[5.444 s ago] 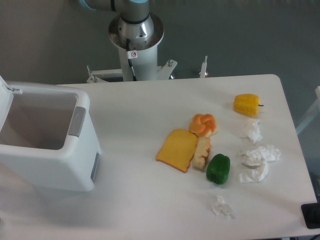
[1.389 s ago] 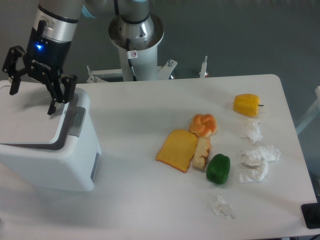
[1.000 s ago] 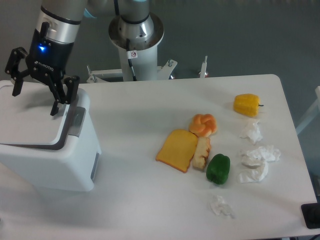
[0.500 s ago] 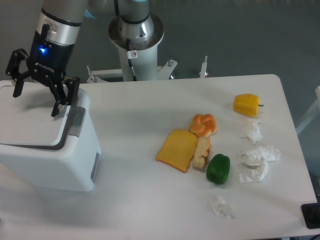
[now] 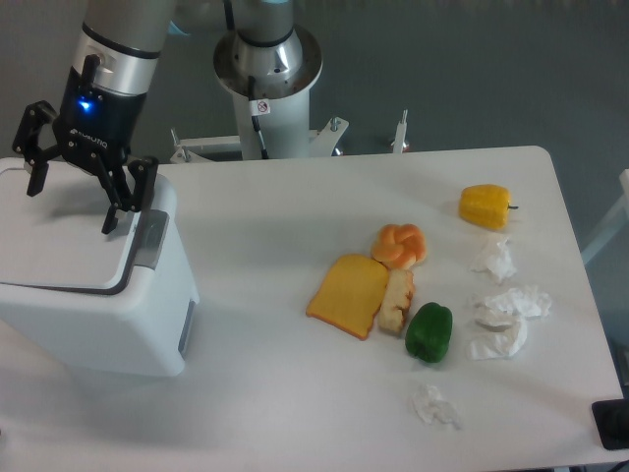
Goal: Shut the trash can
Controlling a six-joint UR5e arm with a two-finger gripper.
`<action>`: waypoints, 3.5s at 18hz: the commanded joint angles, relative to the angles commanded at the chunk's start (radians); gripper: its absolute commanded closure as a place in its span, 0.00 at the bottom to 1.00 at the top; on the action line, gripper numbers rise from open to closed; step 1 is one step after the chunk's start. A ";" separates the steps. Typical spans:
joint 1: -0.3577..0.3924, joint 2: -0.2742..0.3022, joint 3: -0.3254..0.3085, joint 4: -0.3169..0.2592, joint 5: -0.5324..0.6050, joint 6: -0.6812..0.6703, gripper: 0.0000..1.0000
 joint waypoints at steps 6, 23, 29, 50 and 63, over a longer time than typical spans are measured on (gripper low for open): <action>0.006 -0.003 0.000 0.000 0.000 -0.003 0.00; 0.008 -0.011 -0.006 -0.002 0.002 -0.008 0.00; 0.008 -0.011 -0.014 -0.002 0.002 -0.032 0.00; 0.026 0.009 -0.002 -0.025 -0.012 -0.086 0.00; 0.224 0.031 0.084 -0.017 -0.006 0.023 0.00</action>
